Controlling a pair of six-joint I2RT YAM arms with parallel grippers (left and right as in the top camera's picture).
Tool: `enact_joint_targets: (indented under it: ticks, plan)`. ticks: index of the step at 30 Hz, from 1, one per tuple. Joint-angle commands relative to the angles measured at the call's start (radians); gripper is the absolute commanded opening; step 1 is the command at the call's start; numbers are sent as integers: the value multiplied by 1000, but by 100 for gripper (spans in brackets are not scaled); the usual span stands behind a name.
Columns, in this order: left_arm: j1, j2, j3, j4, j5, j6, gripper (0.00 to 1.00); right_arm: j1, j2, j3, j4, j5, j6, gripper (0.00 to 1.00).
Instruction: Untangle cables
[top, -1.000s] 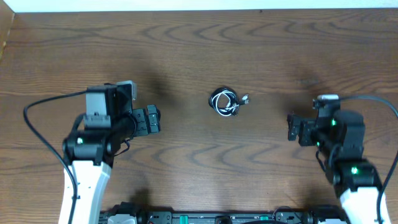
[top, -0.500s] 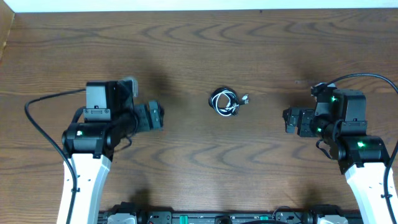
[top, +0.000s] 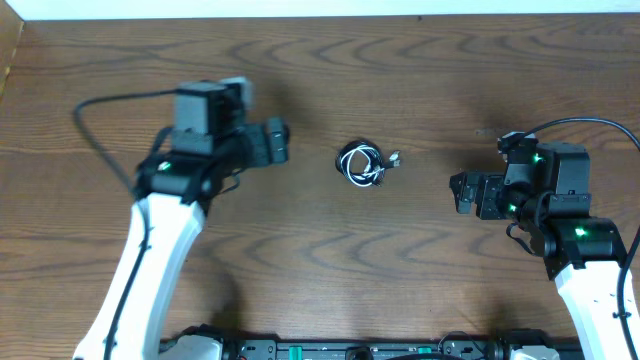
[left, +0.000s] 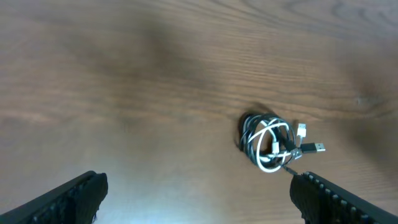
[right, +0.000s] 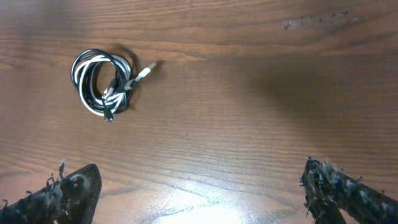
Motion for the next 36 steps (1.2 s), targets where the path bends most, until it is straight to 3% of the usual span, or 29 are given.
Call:
enact_joint_targets:
  ticks: [1,9,16,18,21,26,29,32,36]
  plan:
    - [-78,101,16,40,-56,36,98,6,1,21,2,-10,11,99]
    - [-236,357,16,212,-56,40,98,6,1,21,-1,-10,11,99]
    - [-278,524,16,336,-75,46,98,6,1,21,-11,-10,11,99]
    - [-282,551,16,344,-75,46,90,6,1,21,-13,-10,11,99]
    - [-285,570,16,340,-70,43,67,6,1,21,-14,-10,11,99]
    - [-301,573,15,319,-59,-36,44,6,1,21,-13,-10,11,99]
    - [-323,575,13,297,-59,-48,44,6,1,21,-13,-10,11,99]
    - [-344,577,11,297,-63,-47,54,6,1,21,-14,-10,11,99]
    - [-356,583,11,297,-109,-47,54,6,1,21,-14,-10,11,99]
